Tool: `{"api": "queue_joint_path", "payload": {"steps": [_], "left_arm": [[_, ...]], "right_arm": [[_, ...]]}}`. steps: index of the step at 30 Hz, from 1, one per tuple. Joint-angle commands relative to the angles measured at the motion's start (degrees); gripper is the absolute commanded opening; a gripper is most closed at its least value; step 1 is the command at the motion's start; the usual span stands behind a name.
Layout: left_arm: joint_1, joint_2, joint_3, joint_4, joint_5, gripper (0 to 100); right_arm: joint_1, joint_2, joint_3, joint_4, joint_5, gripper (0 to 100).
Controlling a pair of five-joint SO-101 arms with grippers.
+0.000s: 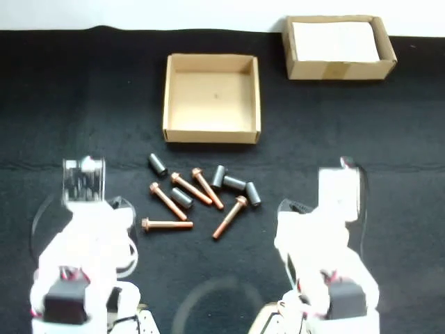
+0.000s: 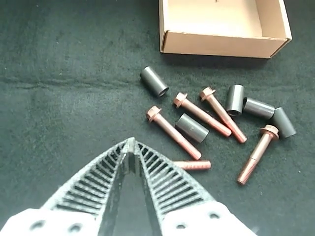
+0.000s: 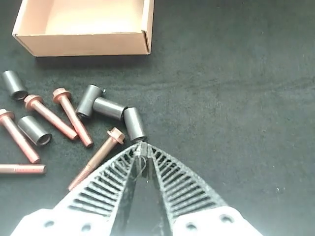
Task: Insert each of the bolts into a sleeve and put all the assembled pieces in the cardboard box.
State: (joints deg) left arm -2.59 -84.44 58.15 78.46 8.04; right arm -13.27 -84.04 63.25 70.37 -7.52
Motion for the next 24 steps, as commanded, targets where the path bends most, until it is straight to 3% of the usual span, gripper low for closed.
{"api": "queue_joint_path", "payload": {"steps": [1,10,13,16,19,24], "left_arm": [[-0.2,10.8,-9.1,-1.4,0.4,1],[-0.2,32.9,-24.8,-1.9,0.4,1],[-0.2,39.6,-25.4,-2.1,0.5,3],[-0.2,45.1,-24.9,-2.1,0.5,11],[-0.2,48.6,-24.6,-2.5,0.4,17],[-0.4,52.1,-24.7,-4.9,0.5,17]], "right_arm": [[-0.1,13.6,-11.5,-0.7,-0.5,0.6],[-2.0,37.0,-27.4,-0.8,-0.1,2.3],[-5.3,44.4,-27.8,-1.2,-0.4,10.7],[-7.1,49.6,-27.8,-2.6,-0.4,17.6],[-7.7,53.6,-27.5,-5.6,-0.4,18.0],[-10.8,61.8,-27.7,-11.2,-0.4,18.0]]}}
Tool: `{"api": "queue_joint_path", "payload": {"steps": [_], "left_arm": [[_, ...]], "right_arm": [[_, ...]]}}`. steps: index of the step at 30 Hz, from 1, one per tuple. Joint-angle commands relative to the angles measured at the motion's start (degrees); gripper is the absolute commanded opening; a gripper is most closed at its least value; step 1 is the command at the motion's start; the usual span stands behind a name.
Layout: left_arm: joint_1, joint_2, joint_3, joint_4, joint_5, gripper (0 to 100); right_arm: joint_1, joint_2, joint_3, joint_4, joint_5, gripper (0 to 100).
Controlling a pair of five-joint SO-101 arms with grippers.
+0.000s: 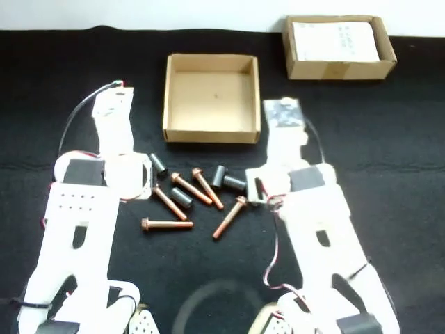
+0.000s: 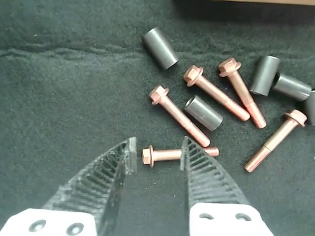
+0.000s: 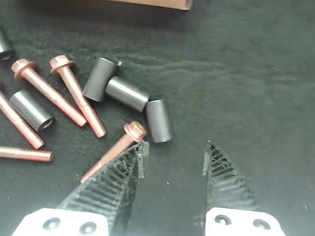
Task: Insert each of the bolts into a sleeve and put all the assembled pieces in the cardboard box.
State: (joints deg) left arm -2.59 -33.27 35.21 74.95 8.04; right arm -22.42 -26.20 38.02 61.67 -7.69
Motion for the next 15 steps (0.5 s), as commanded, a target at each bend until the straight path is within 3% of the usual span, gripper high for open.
{"api": "queue_joint_path", "payload": {"steps": [1,15], "left_arm": [[-0.5,1.4,-1.7,-1.8,0.5,17],[-0.5,1.1,-1.6,-1.4,0.5,17]], "right_arm": [[-2.0,5.9,-2.6,-3.7,-0.3,18.0],[-2.1,24.8,-2.7,-14.5,0.1,18.0]]}}
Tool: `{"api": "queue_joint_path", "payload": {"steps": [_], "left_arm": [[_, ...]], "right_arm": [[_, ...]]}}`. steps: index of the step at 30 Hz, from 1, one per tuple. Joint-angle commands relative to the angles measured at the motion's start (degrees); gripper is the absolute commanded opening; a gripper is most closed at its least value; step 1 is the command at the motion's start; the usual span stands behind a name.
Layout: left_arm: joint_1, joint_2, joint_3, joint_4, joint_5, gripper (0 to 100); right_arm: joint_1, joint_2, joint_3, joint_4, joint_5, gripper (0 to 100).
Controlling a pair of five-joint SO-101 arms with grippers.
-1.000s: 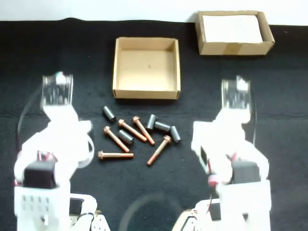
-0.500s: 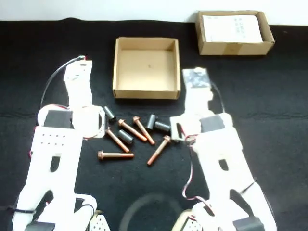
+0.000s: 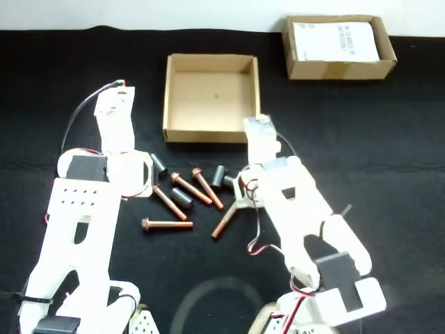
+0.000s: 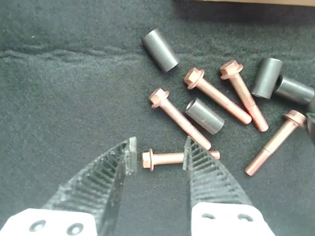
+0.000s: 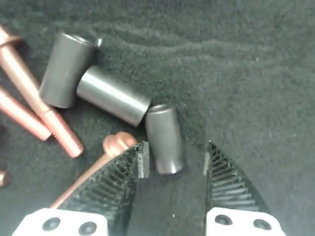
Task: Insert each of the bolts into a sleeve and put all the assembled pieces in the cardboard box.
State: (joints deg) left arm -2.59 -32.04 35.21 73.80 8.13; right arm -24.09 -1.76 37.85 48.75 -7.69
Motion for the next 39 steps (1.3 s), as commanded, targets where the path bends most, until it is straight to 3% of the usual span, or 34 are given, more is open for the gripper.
{"api": "queue_joint_path", "payload": {"steps": [1,9,18,23,27,34,39], "left_arm": [[-0.5,-0.1,-1.6,-0.3,0.4,17],[-0.3,-0.1,-1.6,-0.3,0.4,17],[-0.3,0.1,3.6,-0.7,0.4,17],[-0.3,0.1,3.6,-2.5,0.5,17],[-0.2,0.2,3.6,-2.6,1.1,17],[3.4,0.9,3.6,0.5,13.7,17],[8.0,8.7,0.3,0.3,24.6,17]], "right_arm": [[-0.5,0.7,-2.5,-2.1,0.1,18.0],[-2.4,7.5,-8.9,-2.4,0.1,18.0],[-2.8,17.3,-16.7,6.1,0.1,17.4],[-2.8,17.5,-17.0,6.1,0.0,0.4],[-2.7,17.5,-16.6,6.2,0.0,0.5],[-1.0,16.9,-17.1,6.3,-0.3,0.6],[0.5,11.0,-16.7,6.3,-0.3,0.6]]}}
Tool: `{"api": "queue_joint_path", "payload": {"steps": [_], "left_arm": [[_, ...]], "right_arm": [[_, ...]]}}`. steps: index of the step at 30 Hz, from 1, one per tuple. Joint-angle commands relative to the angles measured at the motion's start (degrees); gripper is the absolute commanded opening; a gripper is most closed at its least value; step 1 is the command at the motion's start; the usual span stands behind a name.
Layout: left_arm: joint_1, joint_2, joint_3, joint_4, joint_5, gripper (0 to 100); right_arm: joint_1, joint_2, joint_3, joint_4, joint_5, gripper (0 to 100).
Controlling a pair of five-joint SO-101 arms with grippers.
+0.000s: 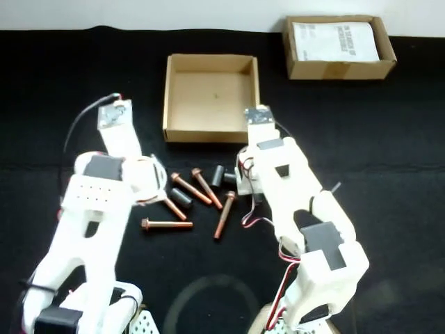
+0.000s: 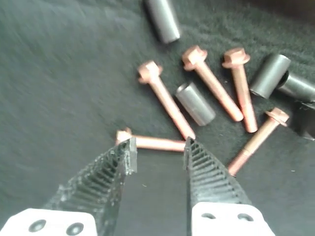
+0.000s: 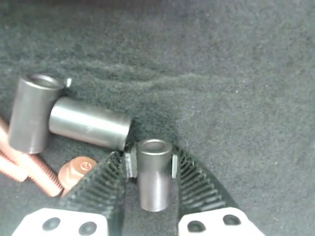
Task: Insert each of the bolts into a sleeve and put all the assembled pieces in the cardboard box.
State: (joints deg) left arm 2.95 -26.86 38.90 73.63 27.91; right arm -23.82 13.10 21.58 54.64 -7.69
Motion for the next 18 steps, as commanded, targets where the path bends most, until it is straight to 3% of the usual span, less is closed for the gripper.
{"api": "queue_joint_path", "payload": {"steps": [1,8,12,18], "left_arm": [[2.7,5.4,-4.8,0.7,5.5,17],[2.5,16.4,-7.7,0.3,8.1,16],[1.5,17.6,-7.4,-3.3,8.6,5],[1.6,17.7,-6.7,-7.6,8.6,4]], "right_arm": [[0.4,-5.2,-0.3,0.4,-0.3,0.6],[1.6,-12.4,-0.2,0.4,0.0,0.6],[3.1,-13.3,-0.3,2.7,0.0,0.6],[5.2,-13.5,-0.4,4.0,-0.1,0.6]]}}
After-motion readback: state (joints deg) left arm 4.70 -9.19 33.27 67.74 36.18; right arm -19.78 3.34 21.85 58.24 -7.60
